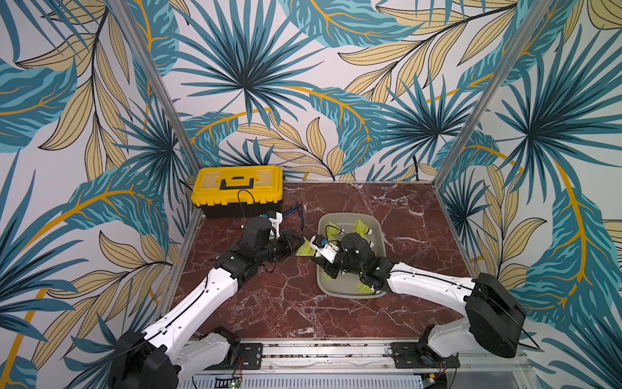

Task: Put the shuttlecocks into the storage box
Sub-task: Place the shuttlecock in the storage box.

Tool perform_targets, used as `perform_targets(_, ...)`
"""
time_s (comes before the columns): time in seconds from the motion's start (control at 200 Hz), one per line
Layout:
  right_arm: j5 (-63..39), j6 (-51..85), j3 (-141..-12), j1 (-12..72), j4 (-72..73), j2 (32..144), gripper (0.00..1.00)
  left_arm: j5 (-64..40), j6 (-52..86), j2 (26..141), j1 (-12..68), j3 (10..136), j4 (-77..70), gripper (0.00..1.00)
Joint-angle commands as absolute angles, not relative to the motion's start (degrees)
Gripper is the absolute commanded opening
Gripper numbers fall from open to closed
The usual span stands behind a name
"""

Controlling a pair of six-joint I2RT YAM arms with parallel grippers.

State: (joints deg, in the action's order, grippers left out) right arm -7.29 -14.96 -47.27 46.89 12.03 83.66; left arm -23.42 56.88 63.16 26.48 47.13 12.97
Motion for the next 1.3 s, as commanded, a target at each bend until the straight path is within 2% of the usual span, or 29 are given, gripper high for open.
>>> perform_targets(0.0,-6.2,-15.3,-47.4,46.9,11.6,83.1,0.26,-24.0,56.6,63.5,26.7,47.0,11.6,0.0)
perform_targets(0.055,-5.7,-15.3,-47.2,47.0,11.4,82.8,0.25,-23.9,56.3,63.5,26.7,47.0,11.8,0.02)
perform_targets(0.155,-5.4,-15.5,-46.7,47.0,11.0,82.1,0.24,-23.5,55.2,63.5,26.6,47.5,13.0,0.2)
perform_targets(0.28,-5.1,-16.3,-46.5,47.0,9.3,81.5,0.24,-22.8,49.4,63.8,26.6,49.8,17.1,0.35)
perform_targets(0.371,-5.1,-17.0,-46.4,46.9,7.7,81.0,0.24,-23.7,42.5,64.4,26.4,52.0,20.8,0.4)
perform_targets(0.631,-5.9,-18.1,-46.7,46.9,3.9,79.6,0.24,-33.5,28.9,67.6,24.5,58.6,30.7,0.4)
perform_targets(0.992,-7.4,-18.9,-46.9,46.9,1.9,78.9,0.24,-38.6,23.2,71.0,23.6,61.9,34.6,0.38)
perform_targets(1.292,-7.7,-18.9,-47.0,47.0,1.8,79.2,0.24,-40.9,23.0,72.4,23.6,62.1,34.5,0.25)
